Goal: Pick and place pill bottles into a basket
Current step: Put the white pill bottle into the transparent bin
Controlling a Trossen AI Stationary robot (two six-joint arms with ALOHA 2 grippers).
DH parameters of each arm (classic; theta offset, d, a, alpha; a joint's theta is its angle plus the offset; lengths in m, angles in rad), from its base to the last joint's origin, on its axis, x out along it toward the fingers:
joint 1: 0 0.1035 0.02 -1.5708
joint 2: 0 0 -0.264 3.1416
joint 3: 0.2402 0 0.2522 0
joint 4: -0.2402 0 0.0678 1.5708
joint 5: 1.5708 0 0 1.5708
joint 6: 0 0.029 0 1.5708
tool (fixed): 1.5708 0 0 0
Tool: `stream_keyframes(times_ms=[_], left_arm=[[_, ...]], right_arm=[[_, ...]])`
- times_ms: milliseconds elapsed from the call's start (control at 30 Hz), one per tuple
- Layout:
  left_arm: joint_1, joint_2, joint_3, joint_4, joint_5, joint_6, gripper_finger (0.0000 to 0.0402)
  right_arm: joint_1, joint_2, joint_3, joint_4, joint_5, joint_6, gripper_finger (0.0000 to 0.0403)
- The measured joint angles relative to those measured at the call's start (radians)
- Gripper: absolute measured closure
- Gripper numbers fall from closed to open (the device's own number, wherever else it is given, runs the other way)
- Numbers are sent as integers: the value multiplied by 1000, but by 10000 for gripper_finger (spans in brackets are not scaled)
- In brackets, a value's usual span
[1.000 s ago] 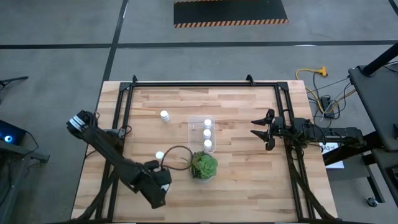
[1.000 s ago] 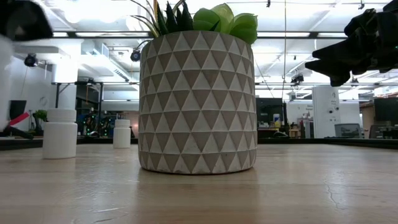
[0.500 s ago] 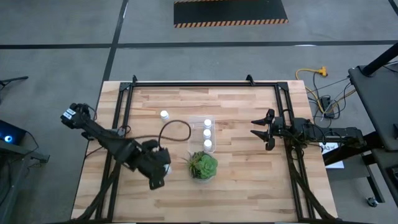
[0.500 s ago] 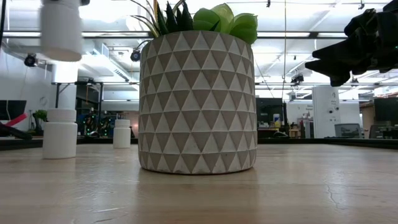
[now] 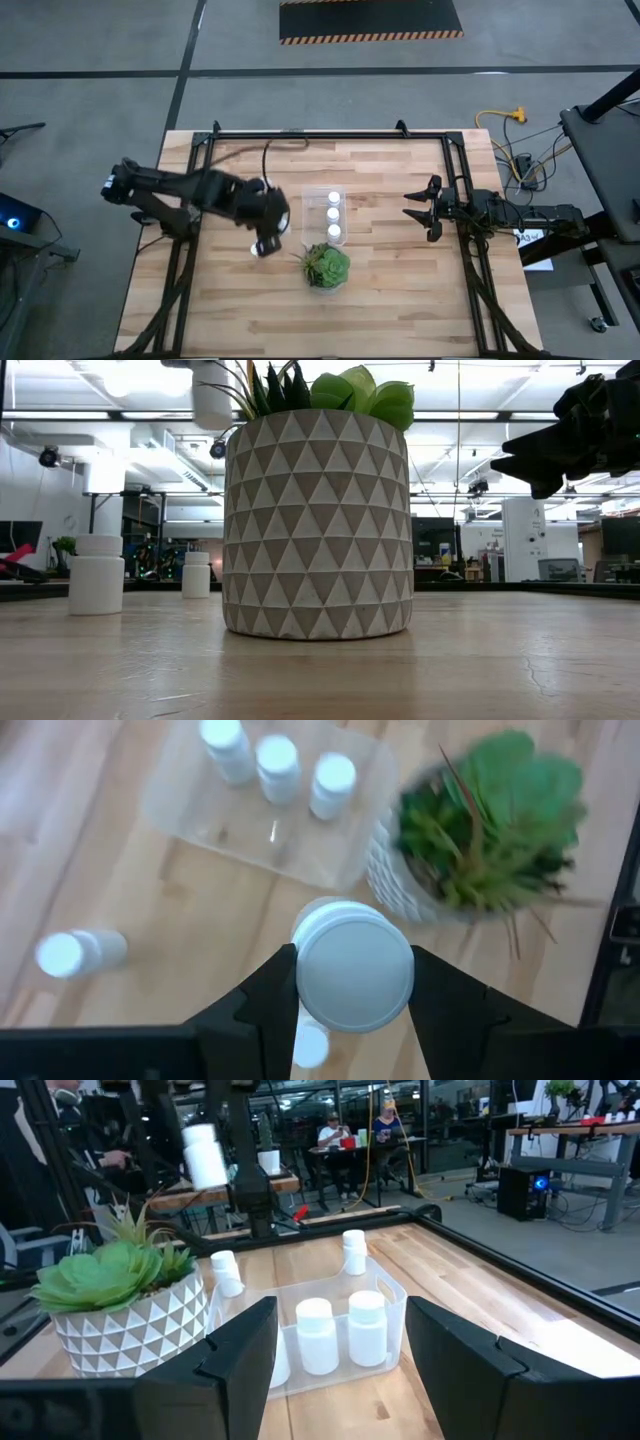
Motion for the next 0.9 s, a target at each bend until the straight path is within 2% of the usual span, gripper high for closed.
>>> stream_keyframes(times_ms=[267,667,900], left_arm=[[154,62,46,-7,74,121,260],[169,317,237,-10,109,348,260],[170,375,217,56,108,373,260]], right_arm=[[0,0,0,0,0,0,193],[0,0,0,-1,-1,0,193],[0,0,0,-1,0,0,193]])
